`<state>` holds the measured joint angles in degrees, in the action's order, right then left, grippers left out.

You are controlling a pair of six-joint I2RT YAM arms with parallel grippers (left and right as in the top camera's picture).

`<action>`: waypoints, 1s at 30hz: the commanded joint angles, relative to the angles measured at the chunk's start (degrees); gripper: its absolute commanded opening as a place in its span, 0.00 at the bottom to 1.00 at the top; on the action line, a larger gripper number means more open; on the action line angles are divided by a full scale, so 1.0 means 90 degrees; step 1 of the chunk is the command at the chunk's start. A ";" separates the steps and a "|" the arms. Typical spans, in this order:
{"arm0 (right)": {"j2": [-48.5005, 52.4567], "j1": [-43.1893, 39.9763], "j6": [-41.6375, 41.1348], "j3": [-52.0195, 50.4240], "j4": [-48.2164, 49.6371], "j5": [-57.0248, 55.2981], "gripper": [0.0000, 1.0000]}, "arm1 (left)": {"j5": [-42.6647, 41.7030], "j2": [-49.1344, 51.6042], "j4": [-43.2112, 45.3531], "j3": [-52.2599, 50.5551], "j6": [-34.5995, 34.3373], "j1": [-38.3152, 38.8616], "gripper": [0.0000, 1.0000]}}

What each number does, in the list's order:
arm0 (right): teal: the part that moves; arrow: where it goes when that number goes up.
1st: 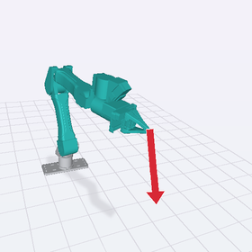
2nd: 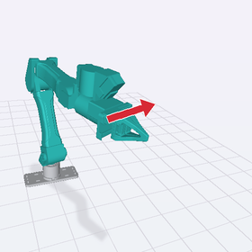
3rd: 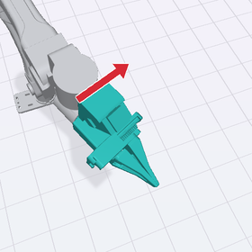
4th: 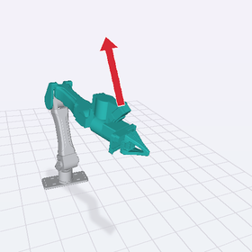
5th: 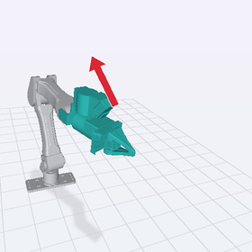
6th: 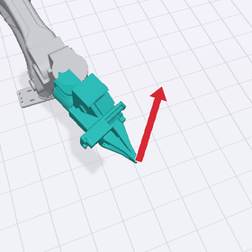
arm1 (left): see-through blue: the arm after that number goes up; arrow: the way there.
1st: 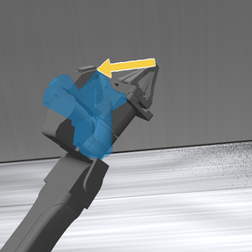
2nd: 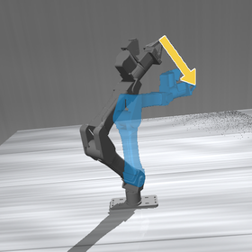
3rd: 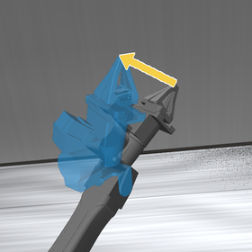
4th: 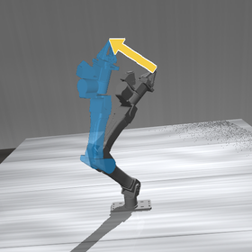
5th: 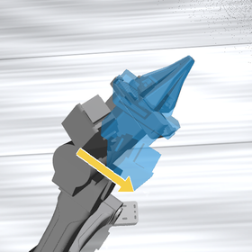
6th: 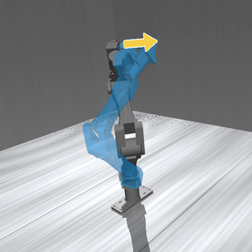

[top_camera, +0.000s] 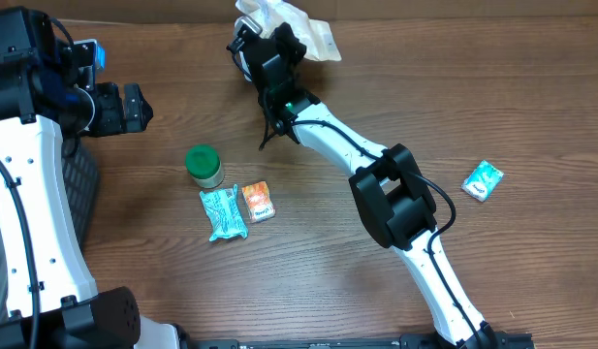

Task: Scan the item barcode
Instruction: 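Lift the bag and carry it to the white scanner, then carry the bag to the right side and set it down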

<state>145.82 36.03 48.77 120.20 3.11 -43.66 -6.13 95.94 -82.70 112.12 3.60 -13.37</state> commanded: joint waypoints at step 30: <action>-0.4420 -0.3186 -0.5710 -0.0998 -0.9136 0.6567 0.04 | 0.0024 0.0032 0.0027 0.0002 0.0126 0.0029 1.00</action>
<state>105.60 11.03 -5.69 115.55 -80.14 5.48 -6.15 95.94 -82.70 112.12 3.60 -13.37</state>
